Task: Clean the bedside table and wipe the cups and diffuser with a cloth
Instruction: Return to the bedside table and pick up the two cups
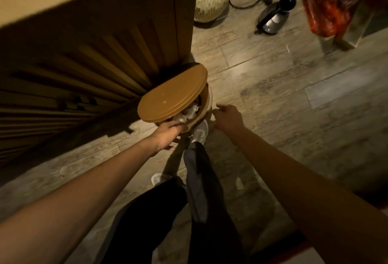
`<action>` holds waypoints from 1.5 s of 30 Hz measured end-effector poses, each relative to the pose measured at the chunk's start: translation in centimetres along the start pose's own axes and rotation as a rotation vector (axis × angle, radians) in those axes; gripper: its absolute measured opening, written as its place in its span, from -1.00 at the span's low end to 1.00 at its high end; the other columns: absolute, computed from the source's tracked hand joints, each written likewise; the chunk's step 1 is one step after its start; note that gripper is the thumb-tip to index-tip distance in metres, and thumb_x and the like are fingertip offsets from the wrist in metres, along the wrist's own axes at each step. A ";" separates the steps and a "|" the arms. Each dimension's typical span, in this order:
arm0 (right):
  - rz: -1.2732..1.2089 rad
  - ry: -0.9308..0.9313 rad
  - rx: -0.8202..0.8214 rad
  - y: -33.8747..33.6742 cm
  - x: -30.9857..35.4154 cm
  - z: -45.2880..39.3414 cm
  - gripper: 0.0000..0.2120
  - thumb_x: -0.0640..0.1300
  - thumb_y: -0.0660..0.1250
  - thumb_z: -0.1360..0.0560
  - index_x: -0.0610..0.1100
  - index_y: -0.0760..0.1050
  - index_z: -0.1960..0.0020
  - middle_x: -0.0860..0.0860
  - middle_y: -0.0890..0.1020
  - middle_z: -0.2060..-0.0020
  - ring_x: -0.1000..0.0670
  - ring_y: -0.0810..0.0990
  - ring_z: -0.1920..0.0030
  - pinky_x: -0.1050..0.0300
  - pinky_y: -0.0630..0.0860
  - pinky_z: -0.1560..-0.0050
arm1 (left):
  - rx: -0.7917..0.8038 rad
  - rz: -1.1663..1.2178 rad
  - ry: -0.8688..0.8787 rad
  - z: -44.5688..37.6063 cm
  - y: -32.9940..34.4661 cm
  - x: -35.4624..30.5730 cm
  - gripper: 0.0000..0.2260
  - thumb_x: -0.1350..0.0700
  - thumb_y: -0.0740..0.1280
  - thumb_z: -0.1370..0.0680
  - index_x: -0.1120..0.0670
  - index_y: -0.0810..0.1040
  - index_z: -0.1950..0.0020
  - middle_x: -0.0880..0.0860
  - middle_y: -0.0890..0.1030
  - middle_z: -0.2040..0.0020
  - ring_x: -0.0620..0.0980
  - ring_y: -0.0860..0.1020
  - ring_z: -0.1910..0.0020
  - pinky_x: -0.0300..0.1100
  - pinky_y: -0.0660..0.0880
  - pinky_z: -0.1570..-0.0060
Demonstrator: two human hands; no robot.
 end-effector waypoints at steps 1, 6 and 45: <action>0.008 -0.021 -0.009 -0.5 0.7 1.1 -0.68 -0.12 0.28 -0.56 -0.31 0.54 -0.20 -0.26 0.64 -0.09 -0.24 0.63 -0.06 -0.21 0.56 -0.18 | 0.015 -0.037 0.026 1.2 0.0 -0.5 -0.57 -0.08 0.28 -0.62 -0.06 0.38 -0.48 0.02 0.57 -0.24 0.05 0.55 -0.15 -0.05 0.53 0.00; 0.229 -0.261 0.013 -2.3 6.2 7.1 -0.47 0.11 0.24 -0.59 -0.05 0.33 -0.51 -0.12 0.38 -0.48 -0.16 0.28 -0.50 -0.03 0.21 -0.46 | -0.236 -0.686 0.398 8.8 -2.2 -4.9 -0.52 -0.16 0.23 -0.61 0.00 0.36 -0.50 0.10 0.44 -0.39 0.07 0.44 -0.28 -0.07 0.41 -0.24; 0.826 -1.750 0.271 22.3 50.0 54.5 -0.39 0.35 0.01 -0.61 0.20 0.02 -0.60 0.08 -0.01 -0.62 -0.01 -0.13 -0.61 -0.11 0.00 -0.57 | -1.624 -0.388 0.117 63.9 -36.0 18.3 -0.33 -0.37 -0.04 -0.54 -0.21 -0.10 -0.61 0.01 -0.15 -0.64 0.17 -0.12 -0.61 0.23 0.07 -0.52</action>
Point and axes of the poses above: each hand's wrist, its own z-axis away from the middle knuckle, its own y-axis out of the palm, x = y × z, the point moved 8 cm from there along -z, towards the middle knuckle
